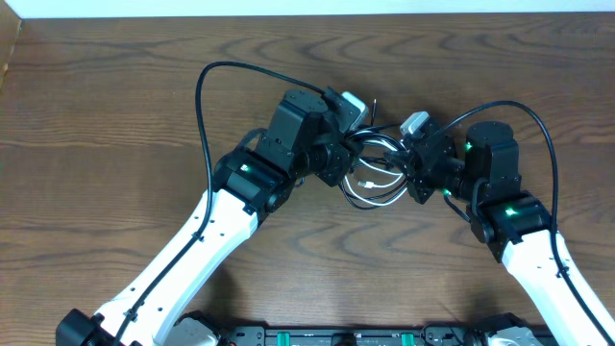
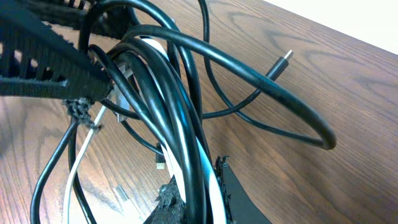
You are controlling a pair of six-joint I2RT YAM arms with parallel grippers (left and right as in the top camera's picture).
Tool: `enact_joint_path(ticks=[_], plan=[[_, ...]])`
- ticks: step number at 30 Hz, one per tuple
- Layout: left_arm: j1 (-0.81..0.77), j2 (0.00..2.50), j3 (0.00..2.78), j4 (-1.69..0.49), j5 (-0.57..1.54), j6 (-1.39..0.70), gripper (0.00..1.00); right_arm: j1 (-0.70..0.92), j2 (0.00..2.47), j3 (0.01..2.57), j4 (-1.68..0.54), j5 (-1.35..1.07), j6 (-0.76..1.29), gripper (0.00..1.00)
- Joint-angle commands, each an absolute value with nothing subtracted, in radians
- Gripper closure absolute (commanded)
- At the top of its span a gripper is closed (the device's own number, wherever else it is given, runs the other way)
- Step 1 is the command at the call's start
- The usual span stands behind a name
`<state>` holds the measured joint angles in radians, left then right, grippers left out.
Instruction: Untangle cables
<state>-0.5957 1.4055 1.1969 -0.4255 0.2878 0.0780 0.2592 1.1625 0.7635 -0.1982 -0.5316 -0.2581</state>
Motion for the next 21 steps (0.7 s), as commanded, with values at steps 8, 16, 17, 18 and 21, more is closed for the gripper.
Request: enact_joint_path(ticks=[8, 16, 17, 18, 21], plan=[[-0.59, 1.407, 1.216, -0.432, 0.329, 0.074, 0.92, 0.262, 1.159, 0.776, -0.207, -0.518, -0.271, 0.99], [-0.59, 1.407, 1.216, -0.453, 0.328, 0.074, 0.92, 0.262, 1.159, 0.776, -0.232, -0.421, -0.271, 0.99], [-0.59, 1.407, 1.216, -0.455, 0.328, 0.075, 0.92, 0.262, 1.159, 0.776, -0.236, -0.405, -0.271, 0.99], [-0.59, 1.407, 1.216, -0.456, 0.328, 0.074, 0.92, 0.262, 1.159, 0.776, -0.239, -0.382, -0.271, 0.99], [-0.59, 1.406, 1.216, -0.456, 0.328, 0.074, 0.92, 0.262, 1.159, 0.773, -0.247, -0.305, -0.271, 0.99]])
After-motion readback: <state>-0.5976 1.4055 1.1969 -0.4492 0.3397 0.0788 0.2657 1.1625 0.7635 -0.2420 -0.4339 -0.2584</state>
